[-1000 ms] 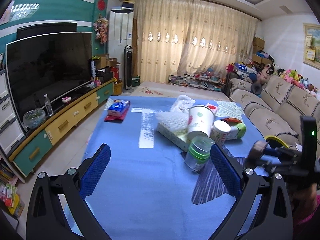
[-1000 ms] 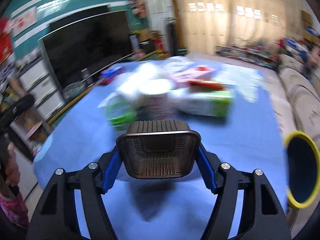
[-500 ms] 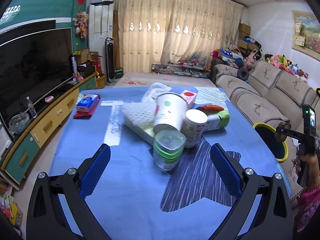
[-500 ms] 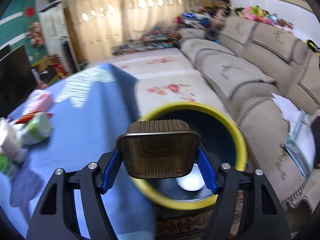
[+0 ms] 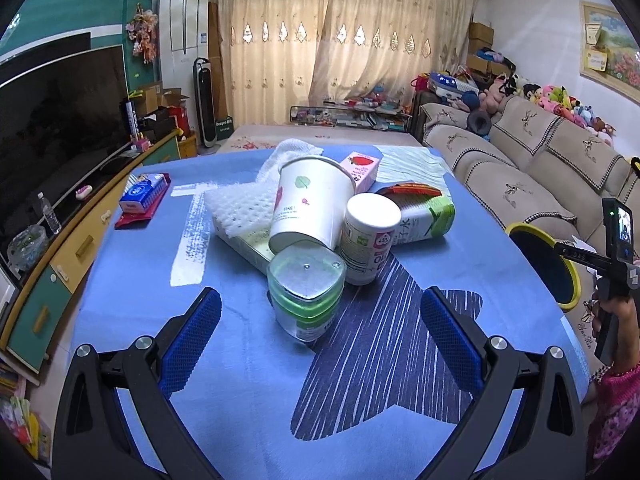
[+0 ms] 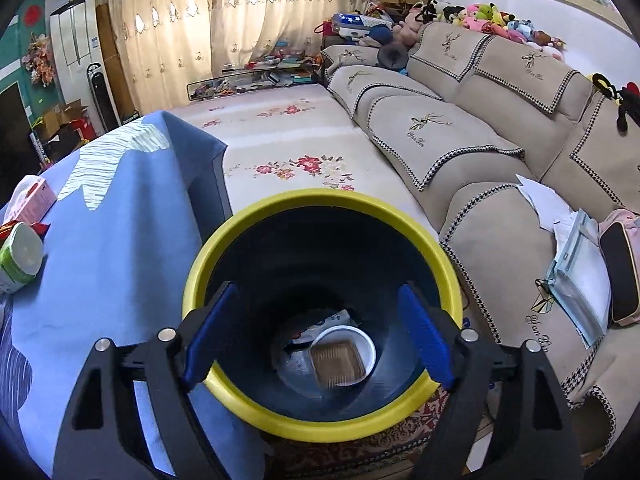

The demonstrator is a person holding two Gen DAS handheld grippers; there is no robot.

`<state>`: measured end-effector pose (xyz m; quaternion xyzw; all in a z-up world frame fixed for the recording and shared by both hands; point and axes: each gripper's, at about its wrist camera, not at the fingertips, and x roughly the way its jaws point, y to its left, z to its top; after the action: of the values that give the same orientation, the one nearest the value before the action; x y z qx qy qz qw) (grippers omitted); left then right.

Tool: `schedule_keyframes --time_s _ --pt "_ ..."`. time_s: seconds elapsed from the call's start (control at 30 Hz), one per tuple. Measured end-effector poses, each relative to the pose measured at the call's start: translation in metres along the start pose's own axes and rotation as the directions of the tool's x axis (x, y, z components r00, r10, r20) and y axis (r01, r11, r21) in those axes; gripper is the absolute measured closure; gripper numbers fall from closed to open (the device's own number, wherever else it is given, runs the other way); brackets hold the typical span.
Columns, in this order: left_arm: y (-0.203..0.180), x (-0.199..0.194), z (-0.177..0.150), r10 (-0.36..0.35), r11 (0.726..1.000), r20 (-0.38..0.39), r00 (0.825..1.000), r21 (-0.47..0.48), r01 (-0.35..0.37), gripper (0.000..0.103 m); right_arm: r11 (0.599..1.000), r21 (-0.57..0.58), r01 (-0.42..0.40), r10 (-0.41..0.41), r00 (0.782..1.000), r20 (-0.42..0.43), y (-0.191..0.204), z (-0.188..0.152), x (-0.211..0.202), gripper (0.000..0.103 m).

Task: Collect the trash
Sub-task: 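Carry the brown tray over the bin and open the right gripper, then grasp the green-lidded clear cup with the left gripper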

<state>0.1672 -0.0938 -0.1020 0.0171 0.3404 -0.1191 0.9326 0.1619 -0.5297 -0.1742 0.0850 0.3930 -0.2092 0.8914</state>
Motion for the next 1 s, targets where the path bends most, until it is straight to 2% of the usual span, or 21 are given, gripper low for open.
schedule_keyframes --time_s 0.63,0.7,0.8,0.93,1.0 --pt "0.010 0.084 0.006 0.027 1.000 -0.091 0.996 0.004 -0.027 0.005 0.997 -0.037 -0.074 0.073 0.997 -0.018 0.030 -0.008 -0.006 0.025" --pt "0.014 0.094 0.006 0.021 1.000 -0.110 0.994 -0.011 -0.022 0.008 0.996 -0.039 -0.079 0.078 0.997 -0.019 0.031 -0.009 -0.006 0.025" --pt "0.019 0.103 0.004 0.007 0.999 -0.142 0.990 -0.038 -0.012 0.021 0.996 -0.042 -0.085 0.084 0.996 -0.021 0.033 -0.010 -0.006 0.025" --pt "0.025 0.111 0.002 -0.024 0.998 -0.164 0.986 -0.061 0.014 0.045 0.995 -0.048 -0.090 0.089 0.996 -0.024 0.034 -0.012 -0.005 0.025" --pt "0.025 0.110 0.000 -0.032 0.998 -0.165 0.986 -0.062 0.022 0.047 0.994 -0.049 -0.093 0.092 0.995 -0.025 0.035 -0.013 -0.006 0.025"
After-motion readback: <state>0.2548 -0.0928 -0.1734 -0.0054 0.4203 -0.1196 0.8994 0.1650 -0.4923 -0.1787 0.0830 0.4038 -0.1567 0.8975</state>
